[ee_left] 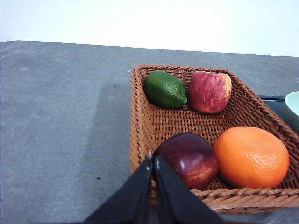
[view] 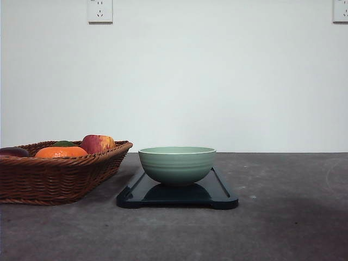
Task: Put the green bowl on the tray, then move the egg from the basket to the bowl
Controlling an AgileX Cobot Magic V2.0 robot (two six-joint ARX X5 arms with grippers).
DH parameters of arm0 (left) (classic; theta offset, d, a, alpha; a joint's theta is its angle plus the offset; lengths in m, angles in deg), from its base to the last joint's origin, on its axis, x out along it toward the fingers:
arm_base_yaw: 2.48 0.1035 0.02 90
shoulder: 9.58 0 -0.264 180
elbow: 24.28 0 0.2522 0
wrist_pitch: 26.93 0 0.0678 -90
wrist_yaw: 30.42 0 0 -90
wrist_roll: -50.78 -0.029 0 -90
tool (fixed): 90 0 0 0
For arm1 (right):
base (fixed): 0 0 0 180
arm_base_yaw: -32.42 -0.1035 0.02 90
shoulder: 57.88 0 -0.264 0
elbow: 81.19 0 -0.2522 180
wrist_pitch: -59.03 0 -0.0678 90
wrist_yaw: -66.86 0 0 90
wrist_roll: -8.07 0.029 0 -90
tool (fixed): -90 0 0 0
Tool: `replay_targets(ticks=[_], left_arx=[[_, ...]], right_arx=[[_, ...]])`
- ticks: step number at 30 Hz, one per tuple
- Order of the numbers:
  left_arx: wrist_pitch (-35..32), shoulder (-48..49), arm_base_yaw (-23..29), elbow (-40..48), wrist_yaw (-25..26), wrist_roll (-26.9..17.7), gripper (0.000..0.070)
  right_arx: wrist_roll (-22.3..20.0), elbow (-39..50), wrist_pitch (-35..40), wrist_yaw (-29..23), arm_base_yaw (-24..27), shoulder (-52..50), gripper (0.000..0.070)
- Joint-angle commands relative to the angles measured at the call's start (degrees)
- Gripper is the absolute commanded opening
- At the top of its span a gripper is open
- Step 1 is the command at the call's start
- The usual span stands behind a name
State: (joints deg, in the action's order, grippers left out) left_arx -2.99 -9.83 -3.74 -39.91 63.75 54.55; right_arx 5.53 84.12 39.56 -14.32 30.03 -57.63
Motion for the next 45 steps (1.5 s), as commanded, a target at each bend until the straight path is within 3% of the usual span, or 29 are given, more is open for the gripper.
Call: replay_targets(ticks=[1,45], left_arx=[[0.5,0.0,0.1,1.1,-0.1,-0.7,0.0],[0.5,0.0,0.1,1.1,-0.1,-0.7,0.0]], right_arx=[[0.6,0.2,0.6,0.0,0.0,0.0,0.0015],[0.6,0.2,0.6,0.0,0.0,0.0,0.0015]])
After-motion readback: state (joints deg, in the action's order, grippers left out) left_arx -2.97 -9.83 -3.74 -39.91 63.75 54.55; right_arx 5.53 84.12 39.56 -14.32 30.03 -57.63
